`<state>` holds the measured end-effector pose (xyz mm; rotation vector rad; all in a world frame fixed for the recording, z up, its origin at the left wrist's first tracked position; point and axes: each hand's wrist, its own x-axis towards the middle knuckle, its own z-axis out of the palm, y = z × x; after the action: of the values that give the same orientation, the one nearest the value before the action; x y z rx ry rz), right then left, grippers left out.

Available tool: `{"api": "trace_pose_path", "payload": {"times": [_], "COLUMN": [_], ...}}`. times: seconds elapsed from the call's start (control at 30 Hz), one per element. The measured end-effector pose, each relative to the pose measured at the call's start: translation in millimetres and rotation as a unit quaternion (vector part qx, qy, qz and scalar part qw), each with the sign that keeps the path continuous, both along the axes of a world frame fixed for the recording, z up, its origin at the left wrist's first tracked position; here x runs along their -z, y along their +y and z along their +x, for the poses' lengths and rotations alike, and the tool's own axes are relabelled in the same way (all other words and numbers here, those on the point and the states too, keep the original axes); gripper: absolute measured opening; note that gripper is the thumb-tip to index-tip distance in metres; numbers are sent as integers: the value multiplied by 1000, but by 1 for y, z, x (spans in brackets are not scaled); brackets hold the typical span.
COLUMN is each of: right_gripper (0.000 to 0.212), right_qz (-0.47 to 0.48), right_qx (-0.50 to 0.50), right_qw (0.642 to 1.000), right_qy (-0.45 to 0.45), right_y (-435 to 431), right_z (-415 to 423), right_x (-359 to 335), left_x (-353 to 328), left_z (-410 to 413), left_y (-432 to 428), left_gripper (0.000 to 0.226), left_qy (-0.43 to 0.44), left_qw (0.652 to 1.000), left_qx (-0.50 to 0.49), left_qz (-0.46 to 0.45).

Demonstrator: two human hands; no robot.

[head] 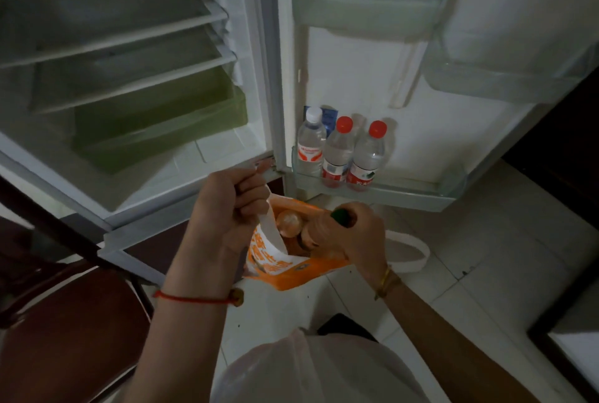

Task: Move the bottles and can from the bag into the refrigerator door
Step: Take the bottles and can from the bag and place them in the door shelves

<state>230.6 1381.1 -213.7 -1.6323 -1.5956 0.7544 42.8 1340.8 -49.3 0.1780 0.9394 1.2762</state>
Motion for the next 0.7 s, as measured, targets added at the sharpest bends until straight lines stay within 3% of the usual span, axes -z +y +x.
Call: {"api": "trace_pose_path", "payload": {"times": [0.2, 0.4, 0.53, 0.7], "right_gripper": [20, 22, 23, 24], "right_qz": [100, 177, 234, 240], "right_qx": [50, 94, 117, 96], "right_qw": [993, 979, 965, 966], "right_qy": [-31, -46, -26, -7], "right_y": [11, 25, 41, 73], "right_z": [44, 92, 110, 120], "right_x": [-52, -96, -109, -101], "left_x": [4, 6, 4, 5], "left_z": [31, 42, 48, 53], "left_y": [14, 22, 24, 26], "left_gripper": [31, 32, 31, 28], "left_qy": [48, 50, 66, 93], "left_qw": [997, 997, 997, 994], "left_qx": [61, 51, 45, 51], "left_qz": [-11, -21, -20, -13]}}
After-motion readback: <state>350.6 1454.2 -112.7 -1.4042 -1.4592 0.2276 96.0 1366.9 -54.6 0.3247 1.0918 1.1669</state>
